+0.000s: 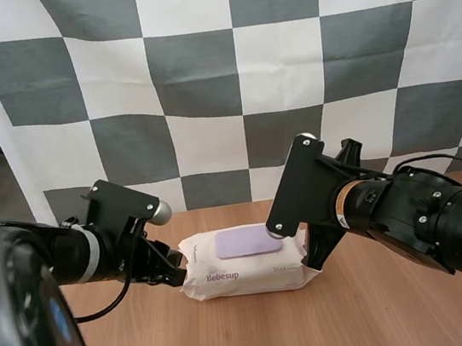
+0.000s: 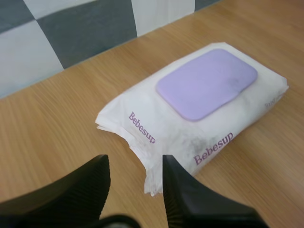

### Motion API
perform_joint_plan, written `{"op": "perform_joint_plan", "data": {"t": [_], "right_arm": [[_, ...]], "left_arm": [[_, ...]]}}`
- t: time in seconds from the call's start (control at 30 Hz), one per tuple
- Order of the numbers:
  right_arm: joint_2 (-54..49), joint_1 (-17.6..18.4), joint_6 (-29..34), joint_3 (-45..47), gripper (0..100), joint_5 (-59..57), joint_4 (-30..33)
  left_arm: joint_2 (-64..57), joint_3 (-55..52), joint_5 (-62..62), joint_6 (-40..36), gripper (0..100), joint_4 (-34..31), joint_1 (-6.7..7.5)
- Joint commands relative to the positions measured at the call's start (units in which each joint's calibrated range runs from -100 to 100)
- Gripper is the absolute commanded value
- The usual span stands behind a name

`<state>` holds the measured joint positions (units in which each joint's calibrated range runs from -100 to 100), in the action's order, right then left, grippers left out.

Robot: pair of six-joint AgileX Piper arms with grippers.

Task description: Open the wet wipes lid

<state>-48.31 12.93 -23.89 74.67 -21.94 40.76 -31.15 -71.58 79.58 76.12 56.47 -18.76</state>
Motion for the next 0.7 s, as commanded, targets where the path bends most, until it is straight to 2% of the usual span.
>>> {"op": "perform_joint_plan", "data": {"t": [0.0, 0.13, 0.3, 0.5, 0.67], "right_arm": [[0.00, 0.01, 0.01, -0.04, 13, 0.18, -0.07], [0.00, 0.01, 0.01, -0.04, 13, 0.18, -0.07], [0.00, 0.01, 0.01, -0.04, 13, 0.18, -0.07], [0.00, 0.01, 0.01, -0.04, 13, 0.18, -0.07], [0.00, 0.01, 0.01, -0.04, 13, -1.24, -0.07]], "left_arm": [[4.52, -0.06, 1.41, 0.14, 62, -0.62, -0.03], [10.03, -0.06, 7.86, 3.64, 62, 0.91, -0.03], [15.36, -0.06, 8.46, 7.35, 63, 2.82, -0.03], [20.58, -0.06, 9.51, 10.23, 71, 3.28, -0.03], [22.10, -0.06, 9.20, 13.29, 72, 7.02, 0.13]]}}
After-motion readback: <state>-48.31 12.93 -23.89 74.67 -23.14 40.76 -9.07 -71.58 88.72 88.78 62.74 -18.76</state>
